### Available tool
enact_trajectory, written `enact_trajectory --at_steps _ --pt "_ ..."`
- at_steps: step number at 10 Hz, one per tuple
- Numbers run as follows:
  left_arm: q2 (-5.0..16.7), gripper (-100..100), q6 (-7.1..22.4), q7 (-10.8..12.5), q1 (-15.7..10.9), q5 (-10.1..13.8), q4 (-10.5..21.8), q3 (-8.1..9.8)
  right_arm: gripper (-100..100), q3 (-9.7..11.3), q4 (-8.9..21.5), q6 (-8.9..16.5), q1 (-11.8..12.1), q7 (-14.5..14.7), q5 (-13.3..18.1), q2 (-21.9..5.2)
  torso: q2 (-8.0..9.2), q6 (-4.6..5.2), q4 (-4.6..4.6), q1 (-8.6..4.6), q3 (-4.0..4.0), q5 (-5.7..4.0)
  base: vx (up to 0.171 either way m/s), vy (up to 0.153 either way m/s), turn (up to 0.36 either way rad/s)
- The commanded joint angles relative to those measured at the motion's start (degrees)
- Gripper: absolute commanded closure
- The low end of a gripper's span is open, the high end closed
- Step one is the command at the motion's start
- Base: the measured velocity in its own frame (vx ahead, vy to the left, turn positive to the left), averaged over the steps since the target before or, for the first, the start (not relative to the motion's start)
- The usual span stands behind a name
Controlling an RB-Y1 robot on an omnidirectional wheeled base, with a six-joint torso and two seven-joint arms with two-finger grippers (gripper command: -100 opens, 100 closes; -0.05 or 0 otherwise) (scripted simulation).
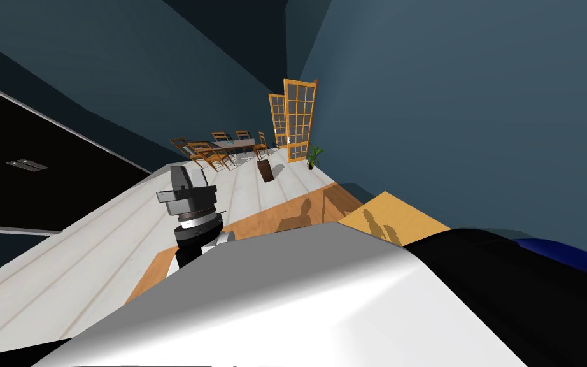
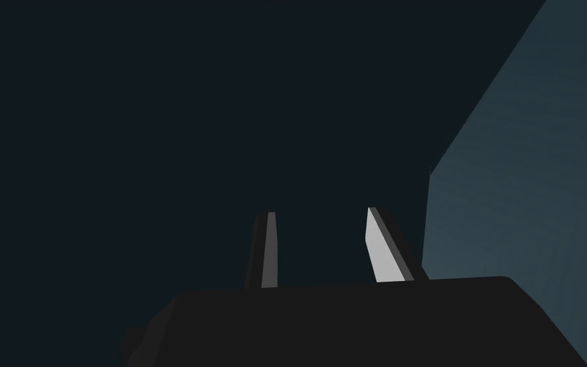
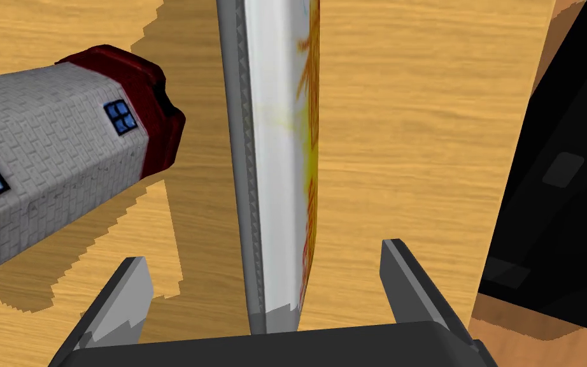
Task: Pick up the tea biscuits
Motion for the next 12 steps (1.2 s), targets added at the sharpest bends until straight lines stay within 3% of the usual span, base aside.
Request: enact_trajectory --at_steps 1,2,3,7,8,9,10,11,12 --pt "0.00 0 0.00 0.00 0.00 0.00 0.00 0.00 -100 0.22 0.67 -0.03 -0.63 -1.91 0.19 -0.09 0.00 0.00 0.00 0.00 0.00 0.00 -0.047 0.043 -0.031" --pt "0.01 0 0.00 0.00 0.01 0.00 0.00 0.01 -100 0.25 -0.36 0.26 -0.02 -1.55 0.16 -0.25 -0.28 0.03 -0.06 -0.20 -0.16 -0.04 -0.010 0.011 -0.015" --pt "0.01 0 0.00 0.00 0.02 0.00 0.00 0.01 100 0.28 -0.47 0.40 0.03 -1.91 0.17 -0.28 -0.46 0.00 -0.11 -0.33 -0.27 -0.07 -0.006 0.004 0.001" --pt "0.01 0 0.00 0.00 0.02 0.00 0.00 0.01 100 0.26 -0.44 0.39 0.03 -1.84 0.18 -0.39 -0.56 0.04 -0.12 -0.54 -0.33 -0.24 0.000 0.000 0.000" --pt "0.01 0 0.00 0.00 0.02 0.00 0.00 0.01 0 0.26 -0.44 0.40 0.03 -1.84 0.18 -0.38 -0.56 0.04 -0.12 -0.54 -0.33 -0.24 0.000 0.000 0.000" --pt "0.01 0 0.00 0.00 0.02 0.00 0.00 0.01 100 -1.29 -2.72 0.79 2.71 1.03 -1.26 0.05 -0.56 0.04 -0.13 -0.53 -0.33 -0.23 0.138 -0.071 -0.259" --pt "0.02 0 -0.01 0.00 0.04 0.00 -0.01 0.03 100 -1.29 -2.72 0.79 2.71 2.02 -1.26 0.05 -0.88 0.23 -0.22 -0.74 -0.51 -0.30 0.189 -0.107 -0.238" --pt "0.02 0 -0.01 0.00 0.04 0.00 -0.01 0.03 100 -2.81 -6.12 1.61 5.56 3.39 -2.72 0.19 -1.09 0.12 -0.25 -0.91 -0.63 -0.32 0.208 -0.139 -0.311" --pt "0.02 0 -0.01 0.00 0.05 0.01 -0.01 0.03 100 -2.81 -6.12 1.61 6.04 5.08 -2.72 0.19 -1.22 0.18 -0.28 -1.04 -0.71 -0.34 0.154 -0.090 -0.131"
